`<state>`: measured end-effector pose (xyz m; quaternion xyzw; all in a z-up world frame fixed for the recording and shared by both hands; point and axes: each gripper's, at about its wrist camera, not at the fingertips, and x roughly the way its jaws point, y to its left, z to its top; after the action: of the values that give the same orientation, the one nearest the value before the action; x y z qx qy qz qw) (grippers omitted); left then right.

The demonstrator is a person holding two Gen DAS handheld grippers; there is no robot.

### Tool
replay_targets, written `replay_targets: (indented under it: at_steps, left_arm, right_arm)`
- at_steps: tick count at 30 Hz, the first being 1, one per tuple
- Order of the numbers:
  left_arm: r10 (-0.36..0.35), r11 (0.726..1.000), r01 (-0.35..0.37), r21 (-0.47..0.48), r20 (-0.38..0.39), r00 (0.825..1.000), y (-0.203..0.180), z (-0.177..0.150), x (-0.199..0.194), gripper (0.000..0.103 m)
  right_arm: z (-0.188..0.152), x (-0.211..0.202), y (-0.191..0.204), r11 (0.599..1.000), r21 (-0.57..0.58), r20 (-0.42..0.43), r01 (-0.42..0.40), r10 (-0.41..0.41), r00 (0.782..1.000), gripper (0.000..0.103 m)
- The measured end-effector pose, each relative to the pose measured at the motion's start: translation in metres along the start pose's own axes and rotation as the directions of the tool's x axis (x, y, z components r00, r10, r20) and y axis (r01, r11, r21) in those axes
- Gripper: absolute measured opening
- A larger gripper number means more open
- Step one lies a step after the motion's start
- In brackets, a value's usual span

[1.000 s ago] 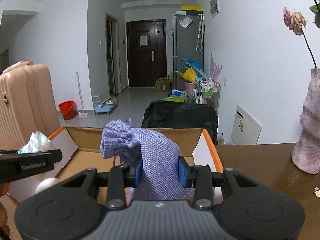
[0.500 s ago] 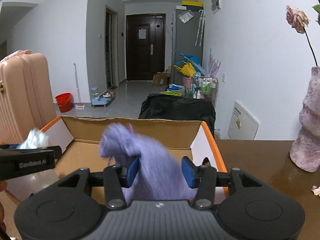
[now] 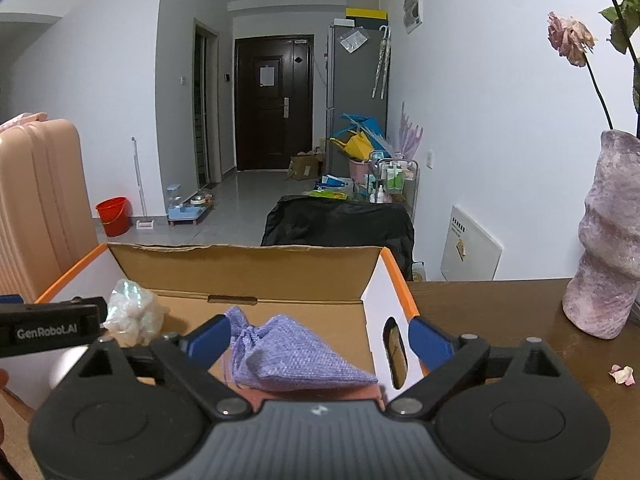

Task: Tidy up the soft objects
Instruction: 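Open the right tool to drop the purple bag in the box while the left drops the plastic bag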

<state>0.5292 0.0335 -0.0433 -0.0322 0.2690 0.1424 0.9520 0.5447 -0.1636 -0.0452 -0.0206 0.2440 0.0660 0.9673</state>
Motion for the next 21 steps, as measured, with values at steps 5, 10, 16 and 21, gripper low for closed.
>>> replay_targets:
  at_steps: [5,10,16,21]
  left_arm:
    - [-0.008,1.000,0.008,-0.009,-0.004,1.000,0.002,0.000,-0.001,0.103]
    - [-0.021,0.999,0.021,-0.032,0.000,1.000,0.006,0.002,-0.008,0.103]
    - [-0.037,0.998,0.038,-0.054,0.035,0.999,0.014,0.002,-0.030,0.103]
    - [-0.048,0.997,0.052,-0.061,0.072,0.996,0.023,-0.002,-0.053,0.103]
  right_arm:
    - [-0.001,-0.003,0.000,1.000,-0.007,0.005,0.005,-0.005,1.000,0.100]
    - [-0.002,-0.013,0.001,1.000,-0.023,0.028,0.013,-0.012,1.000,0.103]
    - [-0.006,-0.038,0.002,0.999,-0.045,0.074,0.025,-0.021,0.997,0.103]
    - [-0.011,-0.064,0.001,0.998,-0.060,0.114,0.030,-0.024,0.993,0.103]
